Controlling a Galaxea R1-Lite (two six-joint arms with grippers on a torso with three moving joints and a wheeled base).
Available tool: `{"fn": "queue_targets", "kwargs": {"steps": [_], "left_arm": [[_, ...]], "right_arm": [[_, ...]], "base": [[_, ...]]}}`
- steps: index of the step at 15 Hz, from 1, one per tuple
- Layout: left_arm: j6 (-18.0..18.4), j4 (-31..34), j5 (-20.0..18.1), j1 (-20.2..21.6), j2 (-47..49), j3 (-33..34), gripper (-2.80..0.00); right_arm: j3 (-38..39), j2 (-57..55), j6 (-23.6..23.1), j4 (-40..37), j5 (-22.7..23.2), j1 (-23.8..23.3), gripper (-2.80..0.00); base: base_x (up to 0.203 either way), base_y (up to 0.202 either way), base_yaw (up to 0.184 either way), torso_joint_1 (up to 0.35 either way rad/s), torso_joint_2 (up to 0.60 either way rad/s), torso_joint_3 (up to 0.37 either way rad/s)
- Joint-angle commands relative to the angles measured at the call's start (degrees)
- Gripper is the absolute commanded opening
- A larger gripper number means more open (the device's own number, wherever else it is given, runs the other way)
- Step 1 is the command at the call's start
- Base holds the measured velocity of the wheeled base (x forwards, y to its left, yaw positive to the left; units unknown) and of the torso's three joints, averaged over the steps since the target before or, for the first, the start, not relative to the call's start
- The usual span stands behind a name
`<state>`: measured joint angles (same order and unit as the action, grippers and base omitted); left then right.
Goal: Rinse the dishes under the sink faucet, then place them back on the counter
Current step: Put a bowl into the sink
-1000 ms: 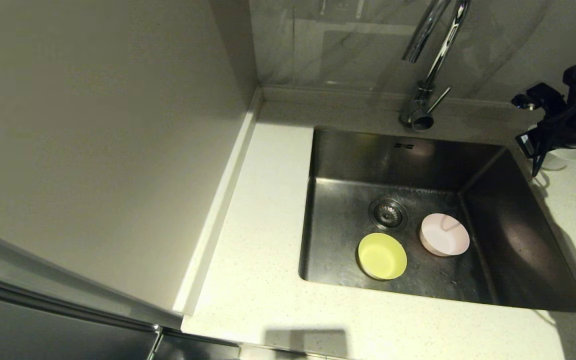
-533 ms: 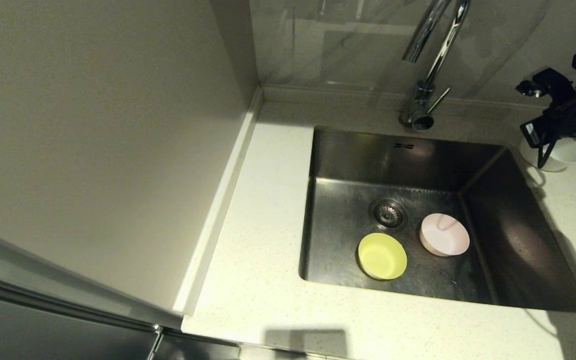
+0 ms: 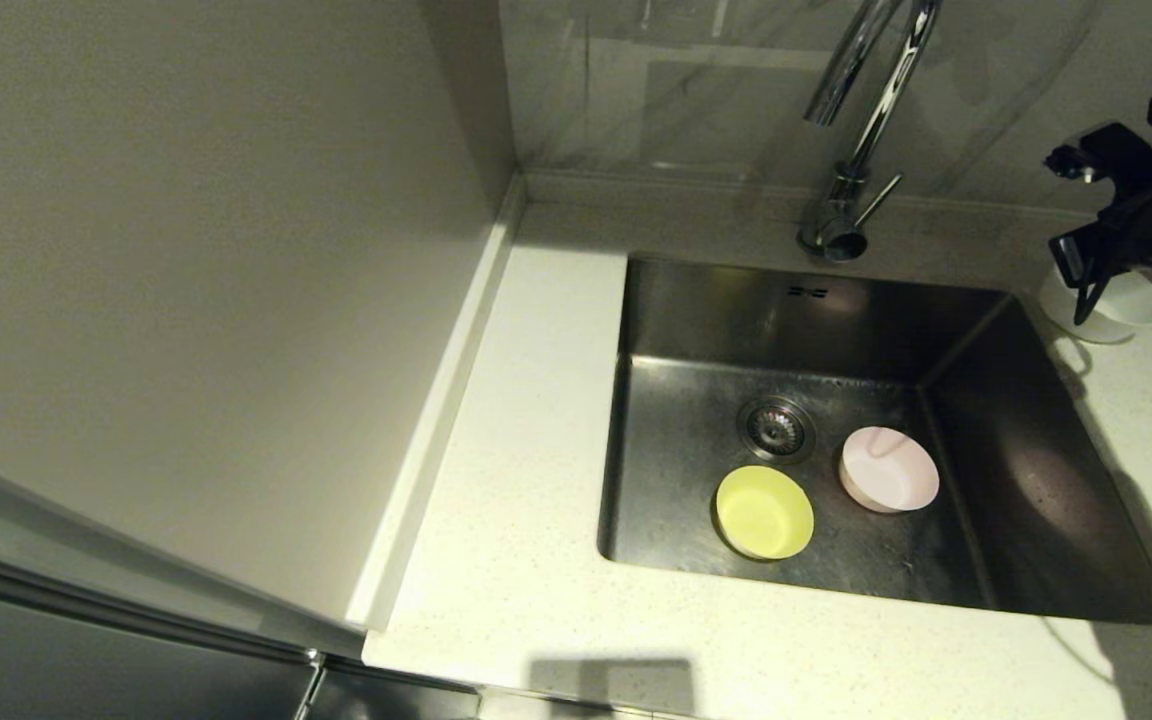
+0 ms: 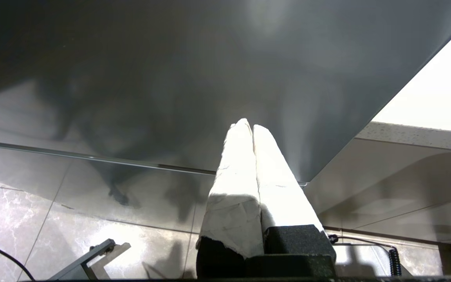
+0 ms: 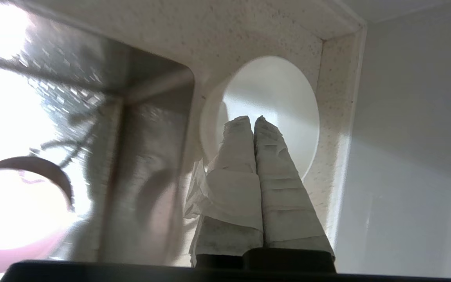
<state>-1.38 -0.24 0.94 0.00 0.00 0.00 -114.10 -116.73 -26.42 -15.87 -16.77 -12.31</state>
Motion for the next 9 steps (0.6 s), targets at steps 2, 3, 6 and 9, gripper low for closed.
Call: {"fn": "queue_targets", "kwargs": {"steps": [2,3,6,9], "left_arm": [[-0.03,-0.02,0.03,0.0,-0.09,0.0,-2.8],[-0.03,-0.02,0.03,0.0,-0.09,0.0,-2.8],[-0.03,-0.02,0.03,0.0,-0.09,0.0,-2.8],[-0.03,-0.02,0.03,0.0,-0.09,0.0,-2.8]], "right_arm": [[0.01,0.23,0.35,-1.86,-0.1,0.18,0.0],[0.01,0.1,0.67,-2.32,0.08,0.18,0.0],[0.01,-2.39,0.76,-2.56,0.27,0.27,0.0],[-0.07,-3.25,3.12,-2.58,0.43,0.36,0.0]], "base": [[0.0,0.0,0.0,0.0,0.0,0.0],[0.0,0.0,0.0,0.0,0.0,0.0],[0.0,0.0,0.0,0.0,0.0,0.0],[0.0,0.0,0.0,0.0,0.0,0.0]]}}
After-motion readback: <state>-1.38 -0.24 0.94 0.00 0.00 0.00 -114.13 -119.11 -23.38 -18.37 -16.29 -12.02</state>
